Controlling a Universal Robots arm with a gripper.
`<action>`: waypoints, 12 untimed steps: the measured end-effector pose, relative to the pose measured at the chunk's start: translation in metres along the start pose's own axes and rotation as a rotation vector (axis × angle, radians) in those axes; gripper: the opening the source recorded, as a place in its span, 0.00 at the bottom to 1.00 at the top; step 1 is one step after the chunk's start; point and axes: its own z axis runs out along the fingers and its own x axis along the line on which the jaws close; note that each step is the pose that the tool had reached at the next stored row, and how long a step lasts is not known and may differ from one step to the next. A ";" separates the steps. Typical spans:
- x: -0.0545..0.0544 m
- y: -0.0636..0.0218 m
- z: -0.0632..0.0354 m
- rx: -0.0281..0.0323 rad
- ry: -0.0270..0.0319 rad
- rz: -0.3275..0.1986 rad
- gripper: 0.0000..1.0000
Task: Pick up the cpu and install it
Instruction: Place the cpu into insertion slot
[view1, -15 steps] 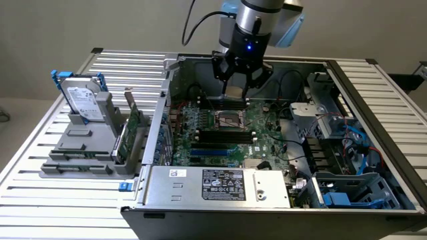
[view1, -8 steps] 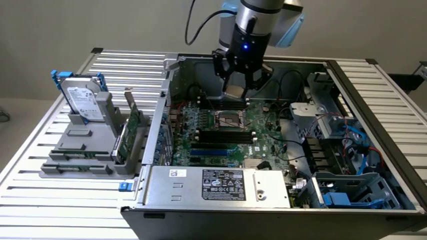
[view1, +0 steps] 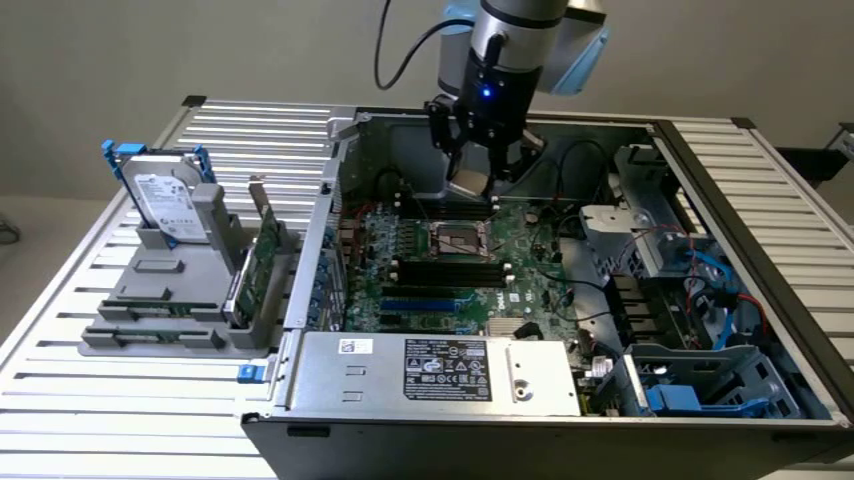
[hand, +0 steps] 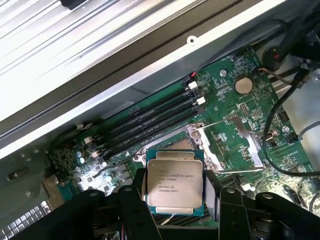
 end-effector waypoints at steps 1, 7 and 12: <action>0.000 0.0000 0.0001 -0.0019 -0.0004 0.017 0.55; 0.000 0.0000 0.0012 -0.0144 -0.0031 0.126 0.55; 0.000 -0.0001 0.0024 -0.0249 -0.0054 0.216 0.55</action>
